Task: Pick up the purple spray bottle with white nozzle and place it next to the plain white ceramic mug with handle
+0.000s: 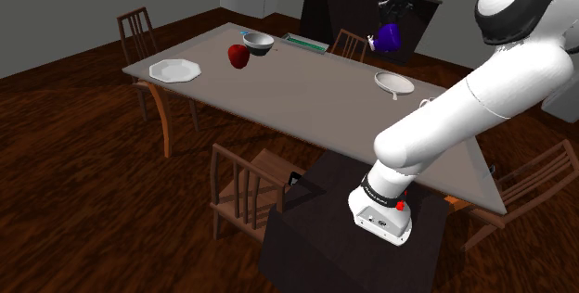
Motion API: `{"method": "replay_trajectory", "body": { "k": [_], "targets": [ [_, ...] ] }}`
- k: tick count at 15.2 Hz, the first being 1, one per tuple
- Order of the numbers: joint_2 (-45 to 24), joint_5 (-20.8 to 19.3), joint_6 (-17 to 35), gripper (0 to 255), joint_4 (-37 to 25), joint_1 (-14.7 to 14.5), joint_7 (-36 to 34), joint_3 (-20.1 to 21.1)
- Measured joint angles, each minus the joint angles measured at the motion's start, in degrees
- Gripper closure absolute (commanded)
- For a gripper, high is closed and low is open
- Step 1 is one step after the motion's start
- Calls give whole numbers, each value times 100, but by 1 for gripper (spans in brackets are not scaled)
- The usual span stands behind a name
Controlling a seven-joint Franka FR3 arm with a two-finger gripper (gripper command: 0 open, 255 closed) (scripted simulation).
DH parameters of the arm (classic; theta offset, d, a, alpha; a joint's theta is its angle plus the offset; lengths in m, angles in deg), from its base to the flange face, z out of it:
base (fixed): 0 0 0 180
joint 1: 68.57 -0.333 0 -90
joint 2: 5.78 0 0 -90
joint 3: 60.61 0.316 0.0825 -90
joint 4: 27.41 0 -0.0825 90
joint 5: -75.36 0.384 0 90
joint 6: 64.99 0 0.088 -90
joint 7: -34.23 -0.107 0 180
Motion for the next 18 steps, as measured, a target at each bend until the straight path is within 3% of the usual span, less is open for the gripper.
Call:
{"method": "replay_trajectory", "body": {
  "k": [9, 18],
  "targets": [
    [232, 60, 93, 255, 58, 338, 1290, -931],
    [-34, 449, -8, 255, -485, 434, 2688, -2038]
  ]
}}
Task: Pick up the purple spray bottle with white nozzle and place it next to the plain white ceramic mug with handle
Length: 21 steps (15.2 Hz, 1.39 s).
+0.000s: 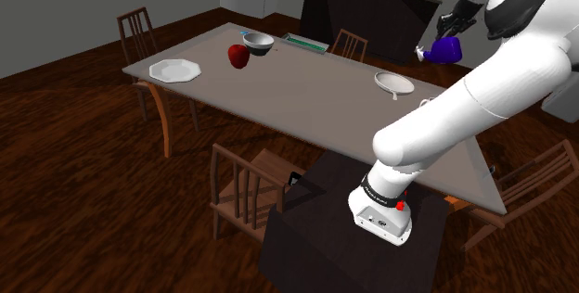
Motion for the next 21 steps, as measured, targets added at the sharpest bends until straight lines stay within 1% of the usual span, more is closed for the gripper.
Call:
{"method": "replay_trajectory", "body": {
  "k": [2, 14, 21],
  "targets": [
    [-92, 83, 100, 255, 6, -18, 155, -155],
    [-123, 57, 1008, 255, 883, 20, 220, -329],
    [-271, 146, 1555, 255, 1308, -25, 308, -491]
  ]
}}
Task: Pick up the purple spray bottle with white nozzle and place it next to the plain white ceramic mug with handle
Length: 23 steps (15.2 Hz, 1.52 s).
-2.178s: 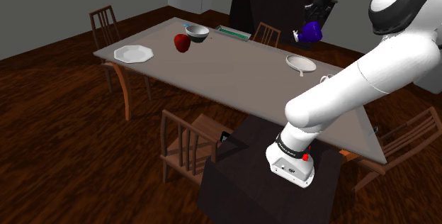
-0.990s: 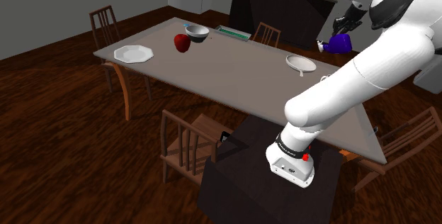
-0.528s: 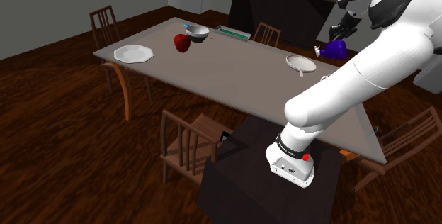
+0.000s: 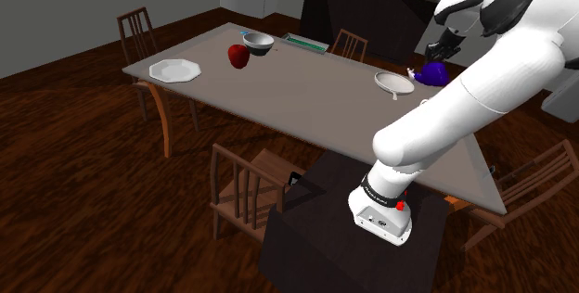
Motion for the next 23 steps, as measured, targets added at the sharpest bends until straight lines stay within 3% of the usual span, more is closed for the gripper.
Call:
{"method": "replay_trajectory", "body": {
  "k": [15, 20, 23],
  "targets": [
    [-595, 608, 1202, 255, 764, -291, 516, -528],
    [-926, 1096, 1599, 255, 965, -484, 888, -758],
    [-1209, 1585, 1810, 255, 1040, -624, 1262, -908]
  ]
}}
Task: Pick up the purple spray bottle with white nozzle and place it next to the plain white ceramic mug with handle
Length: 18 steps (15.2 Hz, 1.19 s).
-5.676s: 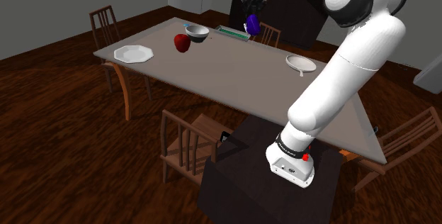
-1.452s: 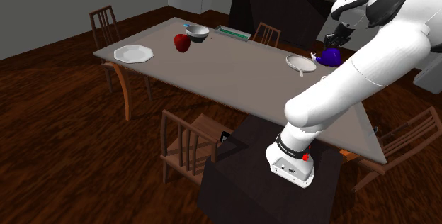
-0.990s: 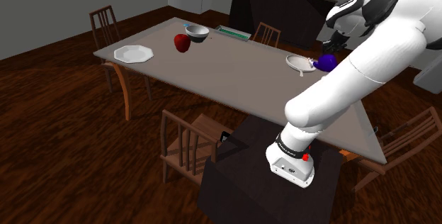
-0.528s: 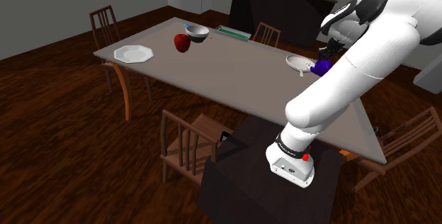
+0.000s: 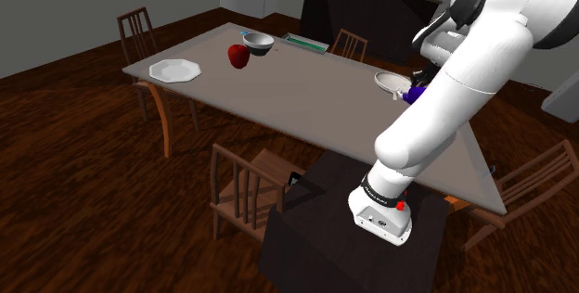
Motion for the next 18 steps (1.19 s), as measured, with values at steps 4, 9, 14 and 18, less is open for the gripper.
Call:
{"method": "replay_trajectory", "body": {
  "k": [4, 9, 14, 18],
  "targets": [
    [-393, 773, 233, 255, 89, -83, 576, -65],
    [-960, 1952, 436, 255, 116, 123, 1449, 210],
    [-1418, 2953, 590, 255, 97, 548, 2206, 713],
    [-1508, 3149, 623, 255, 88, 639, 2344, 829]
  ]
}}
